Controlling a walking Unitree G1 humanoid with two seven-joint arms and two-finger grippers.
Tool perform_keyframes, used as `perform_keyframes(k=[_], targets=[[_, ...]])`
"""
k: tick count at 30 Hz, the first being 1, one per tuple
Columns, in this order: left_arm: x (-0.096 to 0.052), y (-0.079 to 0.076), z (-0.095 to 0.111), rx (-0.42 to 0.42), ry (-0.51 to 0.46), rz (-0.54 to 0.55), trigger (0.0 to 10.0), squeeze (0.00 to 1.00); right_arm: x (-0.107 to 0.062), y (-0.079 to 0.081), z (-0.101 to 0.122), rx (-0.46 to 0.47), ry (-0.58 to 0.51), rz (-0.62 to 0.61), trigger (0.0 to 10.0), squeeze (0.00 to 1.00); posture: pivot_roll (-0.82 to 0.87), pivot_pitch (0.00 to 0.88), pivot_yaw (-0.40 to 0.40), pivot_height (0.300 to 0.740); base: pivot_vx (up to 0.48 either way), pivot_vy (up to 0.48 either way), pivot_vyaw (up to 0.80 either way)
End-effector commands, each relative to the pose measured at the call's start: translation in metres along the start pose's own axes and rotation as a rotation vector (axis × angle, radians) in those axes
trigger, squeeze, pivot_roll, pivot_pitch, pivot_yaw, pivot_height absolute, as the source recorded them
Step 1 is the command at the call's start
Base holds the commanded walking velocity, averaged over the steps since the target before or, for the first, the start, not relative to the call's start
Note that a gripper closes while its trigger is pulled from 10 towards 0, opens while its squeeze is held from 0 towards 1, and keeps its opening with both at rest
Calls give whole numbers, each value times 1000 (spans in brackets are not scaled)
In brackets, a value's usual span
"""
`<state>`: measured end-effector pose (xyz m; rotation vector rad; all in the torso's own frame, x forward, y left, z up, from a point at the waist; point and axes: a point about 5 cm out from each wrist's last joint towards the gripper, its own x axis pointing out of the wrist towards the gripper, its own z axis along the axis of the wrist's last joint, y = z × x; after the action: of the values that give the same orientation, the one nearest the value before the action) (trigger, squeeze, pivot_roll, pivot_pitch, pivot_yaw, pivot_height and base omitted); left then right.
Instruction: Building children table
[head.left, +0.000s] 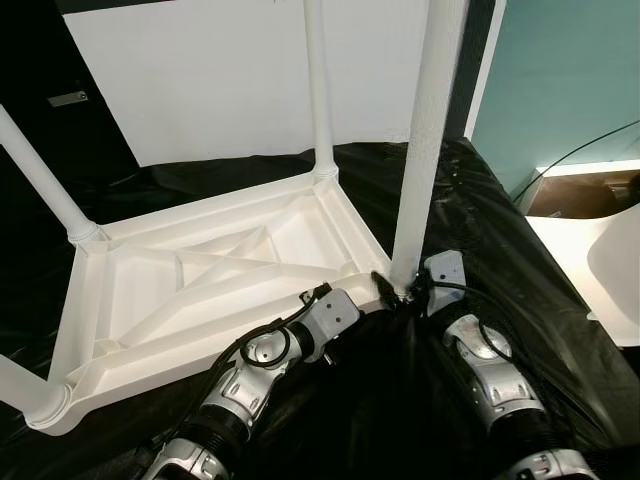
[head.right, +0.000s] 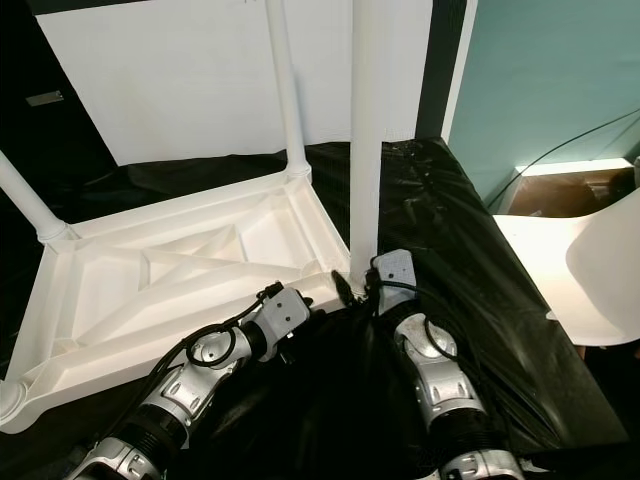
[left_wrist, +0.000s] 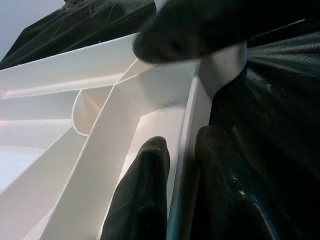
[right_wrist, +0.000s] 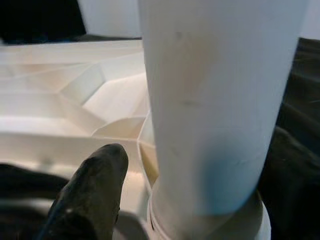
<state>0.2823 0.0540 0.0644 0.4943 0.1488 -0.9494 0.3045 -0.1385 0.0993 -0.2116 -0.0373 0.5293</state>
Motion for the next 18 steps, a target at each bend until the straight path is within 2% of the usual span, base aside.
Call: perform_keyframes(k=[1, 4, 7, 9, 12, 13, 14, 15, 18], targets=[[-11, -41, -58, -73, 273, -166, 10000, 0, 0, -1, -4, -16, 55, 130, 10000, 0, -101, 0, 51, 740, 0, 0, 0], [-11, -41, -58, -72, 273, -167, 10000, 0, -3, -10, -4, -26, 98, 210, 10000, 0, -105, 0, 53, 740, 0, 0, 0], [-11, -41, -58, -72, 272, -167, 10000, 0, -4, -13, -4, -25, 106, 230, 10000, 0, -105, 0, 53, 740, 0, 0, 0], [-11, -40, -58, -69, 273, -169, 10000, 0, -5, -32, 2, -80, 123, 264, 10000, 0, -107, 0, 55, 740, 0, 0, 0], [-11, -40, -58, -69, 273, -169, 10000, 0, -6, -37, 4, -92, 127, 270, 10000, 0, -108, 0, 56, 740, 0, 0, 0], [-11, -40, -58, -68, 272, -169, 10000, 0, -6, -43, 5, -105, 129, 278, 4118, 0, -108, 0, 56, 740, 0, 0, 0], [-11, -40, -58, -68, 272, -169, 10000, 0, -6, -43, 5, -105, 129, 278, 4118, 0, -108, 0, 56, 740, 0, 0, 0], [-11, -40, -58, -68, 272, -170, 10000, 0, -6, -46, 7, -104, 124, 295, 0, 0, -108, 0, 56, 740, 0, 0, 0], [-11, -40, -58, -68, 272, -169, 10000, 0, -5, -49, 9, -105, 119, 321, 0, 0, -101, 0, 54, 740, 0, 0, 0]])
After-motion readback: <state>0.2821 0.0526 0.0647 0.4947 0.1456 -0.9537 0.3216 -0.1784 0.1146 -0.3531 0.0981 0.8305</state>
